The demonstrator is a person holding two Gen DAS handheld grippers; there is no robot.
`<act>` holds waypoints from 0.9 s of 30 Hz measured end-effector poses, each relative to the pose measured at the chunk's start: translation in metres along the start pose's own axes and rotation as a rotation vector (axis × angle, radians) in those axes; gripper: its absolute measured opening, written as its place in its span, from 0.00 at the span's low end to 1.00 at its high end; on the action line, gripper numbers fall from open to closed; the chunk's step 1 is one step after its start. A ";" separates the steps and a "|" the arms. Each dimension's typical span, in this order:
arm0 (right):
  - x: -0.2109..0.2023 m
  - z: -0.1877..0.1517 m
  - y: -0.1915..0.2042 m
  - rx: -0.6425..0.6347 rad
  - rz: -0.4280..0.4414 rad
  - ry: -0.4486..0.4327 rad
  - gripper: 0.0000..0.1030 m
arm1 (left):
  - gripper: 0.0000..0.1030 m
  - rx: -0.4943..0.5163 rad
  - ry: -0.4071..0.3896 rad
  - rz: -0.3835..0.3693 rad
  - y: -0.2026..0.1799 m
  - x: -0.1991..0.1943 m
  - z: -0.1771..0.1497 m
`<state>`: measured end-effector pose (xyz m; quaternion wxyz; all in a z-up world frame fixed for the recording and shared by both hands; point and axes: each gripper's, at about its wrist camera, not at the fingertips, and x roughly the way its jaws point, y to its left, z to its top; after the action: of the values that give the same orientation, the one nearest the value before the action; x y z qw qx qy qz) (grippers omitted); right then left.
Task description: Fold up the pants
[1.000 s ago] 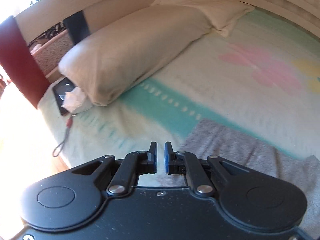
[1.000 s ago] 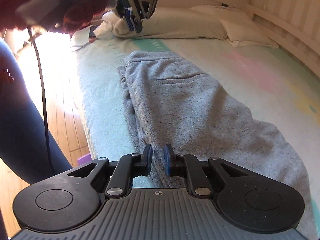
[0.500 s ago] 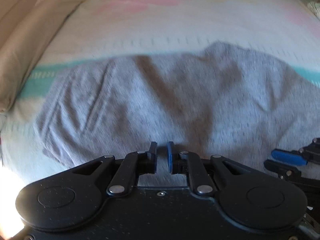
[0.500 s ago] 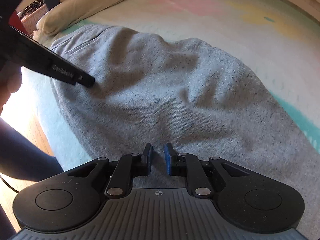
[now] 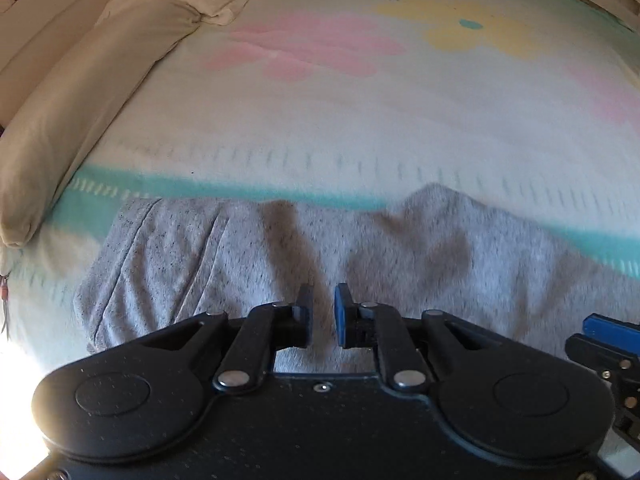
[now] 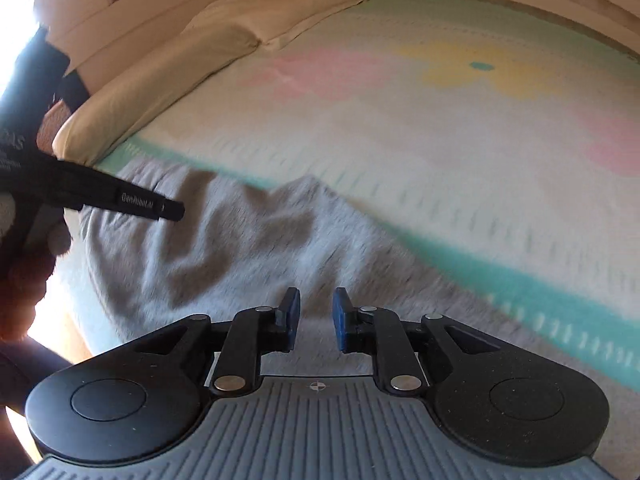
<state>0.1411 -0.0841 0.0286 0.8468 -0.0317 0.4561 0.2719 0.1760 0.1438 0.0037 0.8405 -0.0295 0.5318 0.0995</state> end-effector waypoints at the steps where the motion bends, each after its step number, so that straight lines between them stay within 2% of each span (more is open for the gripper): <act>1: 0.001 0.008 -0.005 0.010 0.000 -0.015 0.20 | 0.19 -0.024 0.019 -0.012 0.000 0.007 0.006; 3: 0.007 0.023 -0.013 0.018 -0.006 -0.031 0.23 | 0.23 -0.049 0.069 -0.023 0.004 0.021 0.010; 5: 0.018 0.035 -0.017 0.003 -0.008 -0.031 0.24 | 0.22 -0.054 0.145 -0.013 0.001 0.036 0.001; 7: 0.033 0.046 -0.018 -0.024 -0.003 -0.024 0.28 | 0.22 -0.071 0.229 -0.059 0.004 0.051 -0.010; 8: 0.039 0.049 -0.020 -0.033 0.002 -0.024 0.32 | 0.23 -0.079 0.241 -0.068 0.007 0.054 -0.015; 11: 0.061 0.053 -0.022 -0.063 0.011 0.006 0.33 | 0.24 -0.058 0.223 -0.082 0.010 0.050 -0.018; 16: 0.085 0.047 -0.021 -0.095 0.040 0.082 0.32 | 0.23 -0.092 0.239 -0.090 0.019 0.047 -0.013; 17: 0.085 0.045 -0.021 -0.105 0.050 0.082 0.26 | 0.23 -0.088 0.237 -0.087 0.019 0.048 -0.009; 18: 0.080 0.041 -0.017 -0.121 0.057 0.067 0.11 | 0.23 -0.085 0.235 -0.084 0.018 0.047 -0.008; 19: 0.076 0.037 -0.013 -0.143 0.059 0.056 0.07 | 0.23 -0.084 0.227 -0.083 0.015 0.046 -0.003; 25: 0.042 -0.002 0.033 -0.376 0.032 0.011 0.04 | 0.23 -0.073 0.084 -0.043 0.016 0.020 0.023; 27: 0.039 -0.016 0.047 -0.441 0.023 0.016 0.04 | 0.27 -0.074 0.047 -0.051 0.017 0.011 0.030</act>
<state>0.1229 -0.0319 -0.0023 0.8127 -0.2129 0.3925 0.3744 0.2037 0.1665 0.0074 0.8285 -0.0764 0.5463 0.0968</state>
